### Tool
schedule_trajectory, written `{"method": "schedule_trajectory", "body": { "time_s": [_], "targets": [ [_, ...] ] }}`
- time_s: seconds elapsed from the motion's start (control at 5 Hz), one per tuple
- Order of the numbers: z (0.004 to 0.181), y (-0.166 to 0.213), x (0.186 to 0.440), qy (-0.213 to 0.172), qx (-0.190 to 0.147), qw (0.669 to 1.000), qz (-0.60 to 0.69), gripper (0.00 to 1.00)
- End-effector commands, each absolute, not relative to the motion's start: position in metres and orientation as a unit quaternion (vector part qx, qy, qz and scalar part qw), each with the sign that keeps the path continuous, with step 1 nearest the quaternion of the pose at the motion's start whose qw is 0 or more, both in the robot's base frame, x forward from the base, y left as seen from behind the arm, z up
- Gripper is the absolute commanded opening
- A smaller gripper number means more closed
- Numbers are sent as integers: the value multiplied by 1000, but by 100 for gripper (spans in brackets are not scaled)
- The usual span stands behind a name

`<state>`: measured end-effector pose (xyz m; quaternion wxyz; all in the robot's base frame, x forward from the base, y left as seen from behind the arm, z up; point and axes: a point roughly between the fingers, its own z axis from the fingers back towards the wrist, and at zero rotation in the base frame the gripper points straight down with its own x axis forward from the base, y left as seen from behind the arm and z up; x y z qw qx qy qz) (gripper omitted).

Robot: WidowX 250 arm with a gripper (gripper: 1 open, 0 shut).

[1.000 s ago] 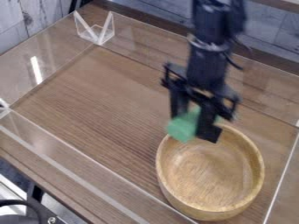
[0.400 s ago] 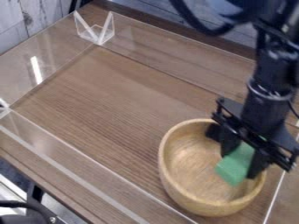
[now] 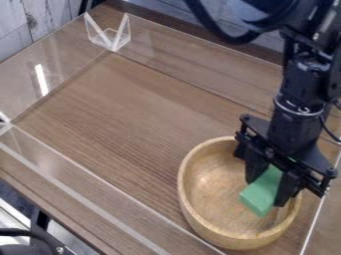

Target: Put green stick into wooden bowl

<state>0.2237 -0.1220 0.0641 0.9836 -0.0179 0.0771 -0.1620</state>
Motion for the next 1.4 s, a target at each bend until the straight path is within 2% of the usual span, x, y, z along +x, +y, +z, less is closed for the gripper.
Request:
{"method": "schedule_trajectory", "body": {
  "time_s": [0.0, 0.2, 1.2],
  "targets": [
    [67, -118, 226, 72, -23, 984, -159, 0],
    [67, -115, 223, 82, -26, 984, -157, 100],
    [88, -106, 229, 67, -36, 990, -122, 100]
  ]
}}
